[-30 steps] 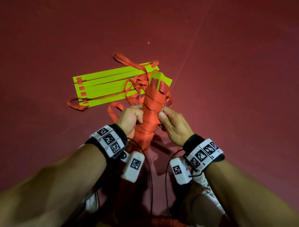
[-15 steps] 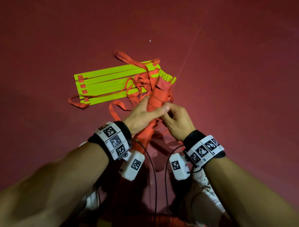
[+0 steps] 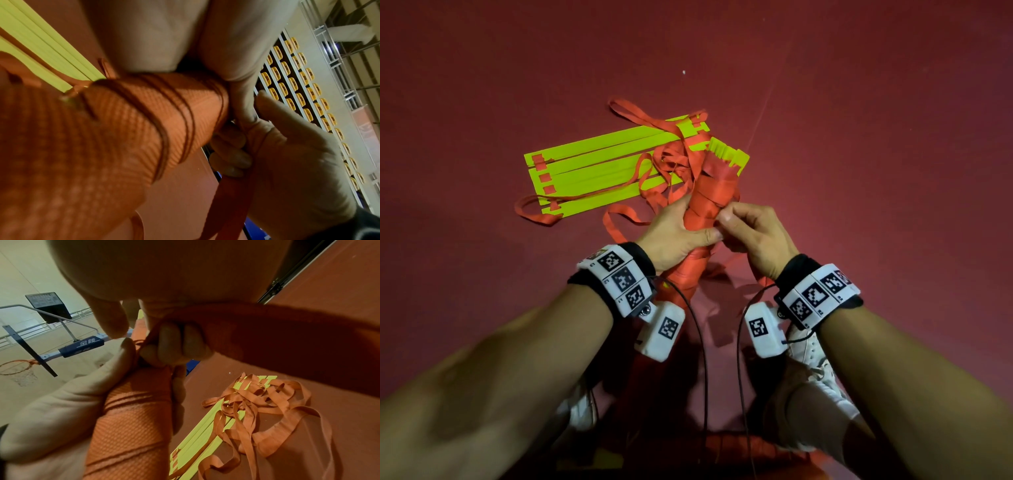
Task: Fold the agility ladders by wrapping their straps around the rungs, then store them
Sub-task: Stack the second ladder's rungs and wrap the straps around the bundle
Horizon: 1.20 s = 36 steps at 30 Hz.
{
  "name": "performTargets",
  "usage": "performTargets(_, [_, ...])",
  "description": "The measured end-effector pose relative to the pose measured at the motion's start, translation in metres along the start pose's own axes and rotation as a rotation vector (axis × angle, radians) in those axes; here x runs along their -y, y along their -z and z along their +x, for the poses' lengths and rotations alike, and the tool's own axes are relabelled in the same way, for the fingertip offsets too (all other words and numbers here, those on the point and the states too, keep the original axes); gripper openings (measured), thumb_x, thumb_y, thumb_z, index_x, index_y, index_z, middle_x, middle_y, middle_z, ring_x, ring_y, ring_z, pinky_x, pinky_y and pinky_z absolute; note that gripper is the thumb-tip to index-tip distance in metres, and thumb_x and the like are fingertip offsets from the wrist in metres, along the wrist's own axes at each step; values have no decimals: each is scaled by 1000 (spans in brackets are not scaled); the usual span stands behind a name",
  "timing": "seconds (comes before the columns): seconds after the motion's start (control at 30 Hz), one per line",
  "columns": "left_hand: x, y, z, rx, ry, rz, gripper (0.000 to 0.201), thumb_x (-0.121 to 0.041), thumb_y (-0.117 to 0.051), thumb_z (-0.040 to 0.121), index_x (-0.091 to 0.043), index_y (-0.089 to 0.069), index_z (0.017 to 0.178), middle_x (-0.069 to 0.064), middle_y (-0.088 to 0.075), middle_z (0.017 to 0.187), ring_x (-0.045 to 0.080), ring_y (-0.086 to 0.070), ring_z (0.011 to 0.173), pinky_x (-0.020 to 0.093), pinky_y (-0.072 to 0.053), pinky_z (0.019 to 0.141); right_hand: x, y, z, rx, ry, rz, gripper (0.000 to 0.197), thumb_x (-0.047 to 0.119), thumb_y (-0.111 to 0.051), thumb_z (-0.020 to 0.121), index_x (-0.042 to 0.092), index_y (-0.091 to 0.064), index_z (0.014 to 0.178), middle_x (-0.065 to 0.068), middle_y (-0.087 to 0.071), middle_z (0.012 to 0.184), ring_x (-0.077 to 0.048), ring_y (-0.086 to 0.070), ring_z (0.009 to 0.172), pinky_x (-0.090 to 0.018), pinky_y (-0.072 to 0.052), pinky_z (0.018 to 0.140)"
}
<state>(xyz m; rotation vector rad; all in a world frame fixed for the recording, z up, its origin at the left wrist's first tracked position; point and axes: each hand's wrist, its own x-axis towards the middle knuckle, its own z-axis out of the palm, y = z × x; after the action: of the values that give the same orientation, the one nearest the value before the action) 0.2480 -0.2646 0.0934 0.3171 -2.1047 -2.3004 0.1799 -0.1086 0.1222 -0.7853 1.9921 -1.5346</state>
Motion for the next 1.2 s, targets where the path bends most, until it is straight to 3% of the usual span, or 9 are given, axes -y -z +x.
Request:
performTargets(0.17, [2, -1, 3, 2, 62, -46, 55, -47, -85, 61, -31, -68, 111, 9, -75, 110, 23, -71, 99, 46, -57, 93, -7, 1, 0, -50, 40, -149, 35, 53, -55, 90, 25, -63, 71, -2, -55, 59, -15, -45, 55, -37, -37, 55])
performTargets(0.27, [3, 2, 6, -21, 87, -45, 38, -34, -86, 74, -29, -68, 107, 8, -76, 106, 22, -71, 95, 43, -57, 90, -11, 6, 0, -64, 27, -238, 34, 54, -59, 86, 22, -66, 78, -2, -60, 62, -19, -51, 59, -44, -44, 59])
performTargets(0.33, [6, 3, 7, -33, 83, -42, 28, -18, -79, 85, -23, -66, 109, 11, -73, 109, 23, -69, 97, 41, -57, 92, -14, 11, 0, -62, 5, -266, 23, 43, -63, 86, 22, -65, 78, 5, -58, 62, -15, -50, 60, -43, -45, 59])
performTargets(0.53, [9, 0, 7, -119, 159, -166, 25, -13, -74, 87, -13, -62, 109, 16, -70, 100, 29, -67, 84, 49, -56, 87, -20, 19, 0, -46, -28, -316, 17, 18, -67, 93, 22, -63, 78, 12, -60, 58, -1, -52, 53, -20, -41, 58])
performTargets(0.73, [6, 0, 2, -78, 130, -193, 58, -38, -82, 70, -18, -55, 118, 9, -71, 105, 23, -71, 90, 41, -57, 82, -23, 14, 1, -34, 19, -350, 17, 41, -63, 89, 25, -63, 83, 13, -60, 67, -1, -49, 60, -30, -43, 62])
performTargets(0.83, [12, 0, 2, -58, 104, -24, 91, -60, -94, 46, -30, -44, 115, 13, -65, 120, 29, -68, 109, 47, -55, 96, -23, 9, 3, -9, 67, -352, 34, 46, -59, 91, 13, -64, 93, -8, -65, 76, -27, -55, 65, -47, -49, 64])
performTargets(0.9, [14, 4, 2, -51, 105, -49, 96, -61, -96, 38, -26, -46, 111, 14, -64, 119, 28, -68, 106, 45, -56, 93, -23, 7, 3, -11, 70, -327, 43, 49, -58, 90, 8, -65, 97, -15, -65, 79, -33, -54, 67, -53, -49, 66])
performTargets(1.07, [16, 5, -1, -129, 65, -73, 60, -45, -92, 47, -20, -59, 91, 1, -70, 91, 18, -66, 82, 44, -56, 82, -19, 6, 2, -55, 48, -277, 37, 42, -65, 88, 4, -63, 85, -18, -62, 72, -28, -54, 63, -49, -48, 65])
performTargets(1.2, [14, 7, 1, -130, 107, -104, 56, -50, -94, 46, -23, -71, 90, 8, -76, 94, 23, -70, 89, 49, -56, 91, -17, 8, -2, -65, 30, -133, 15, 21, -68, 90, 13, -61, 79, -1, -61, 65, -15, -54, 63, -34, -43, 63])
